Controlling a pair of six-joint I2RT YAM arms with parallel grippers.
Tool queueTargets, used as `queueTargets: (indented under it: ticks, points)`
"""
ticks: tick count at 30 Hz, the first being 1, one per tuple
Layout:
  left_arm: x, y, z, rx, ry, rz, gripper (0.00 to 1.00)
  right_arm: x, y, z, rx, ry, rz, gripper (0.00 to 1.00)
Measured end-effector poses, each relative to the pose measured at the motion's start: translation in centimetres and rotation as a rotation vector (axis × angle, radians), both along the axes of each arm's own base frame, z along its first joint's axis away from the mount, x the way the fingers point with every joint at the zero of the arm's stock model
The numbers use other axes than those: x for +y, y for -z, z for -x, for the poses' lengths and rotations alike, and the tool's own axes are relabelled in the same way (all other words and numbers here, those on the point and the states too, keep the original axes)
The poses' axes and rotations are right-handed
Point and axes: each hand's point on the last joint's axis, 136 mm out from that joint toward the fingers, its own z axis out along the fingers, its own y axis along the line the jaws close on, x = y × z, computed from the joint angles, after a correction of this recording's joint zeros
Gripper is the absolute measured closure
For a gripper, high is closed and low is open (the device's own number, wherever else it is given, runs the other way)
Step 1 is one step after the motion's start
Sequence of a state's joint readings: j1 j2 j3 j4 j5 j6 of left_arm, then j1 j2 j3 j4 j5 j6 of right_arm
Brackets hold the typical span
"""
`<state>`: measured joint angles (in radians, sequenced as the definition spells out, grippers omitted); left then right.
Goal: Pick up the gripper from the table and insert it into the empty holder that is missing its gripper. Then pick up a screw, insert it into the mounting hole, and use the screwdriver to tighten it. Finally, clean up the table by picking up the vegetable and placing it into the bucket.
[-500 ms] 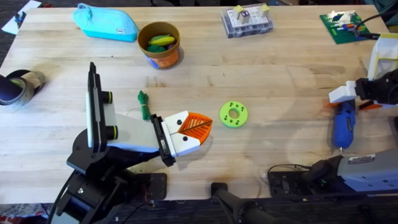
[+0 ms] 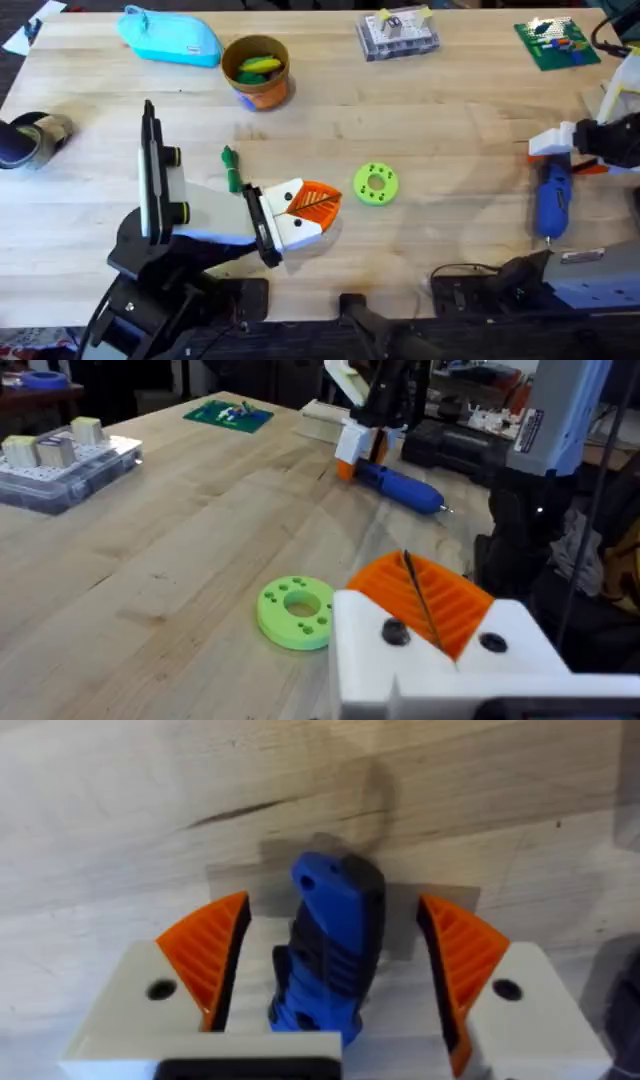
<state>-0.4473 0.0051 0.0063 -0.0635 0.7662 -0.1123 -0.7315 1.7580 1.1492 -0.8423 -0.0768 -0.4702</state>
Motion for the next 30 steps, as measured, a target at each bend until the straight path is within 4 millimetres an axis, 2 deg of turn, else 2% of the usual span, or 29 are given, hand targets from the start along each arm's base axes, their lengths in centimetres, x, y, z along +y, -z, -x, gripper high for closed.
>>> queueTargets:
  ticks: [11, 20, 25, 30]
  points:
    - [0.0, 0.0, 0.0, 0.0, 0.0, 0.0, 0.988, 0.2, -0.2, 0.2, 0.024, 0.145, -0.006, 0.025]
    - [0.0, 0.0, 0.0, 0.0, 0.0, 0.0, 0.987, 0.8, -2.6, 1.4, 0.02, 0.172, 0.019, 0.025]
    - [0.0, 0.0, 0.0, 0.0, 0.0, 0.0, 0.987, 1.7, -1.6, 2.5, 0.05, 0.183, 0.001, 0.025]
    - [0.0, 0.0, 0.0, 0.0, 0.0, 0.0, 0.987, 1.5, -0.4, 3.3, 0.081, 0.202, 0.033, 0.025]
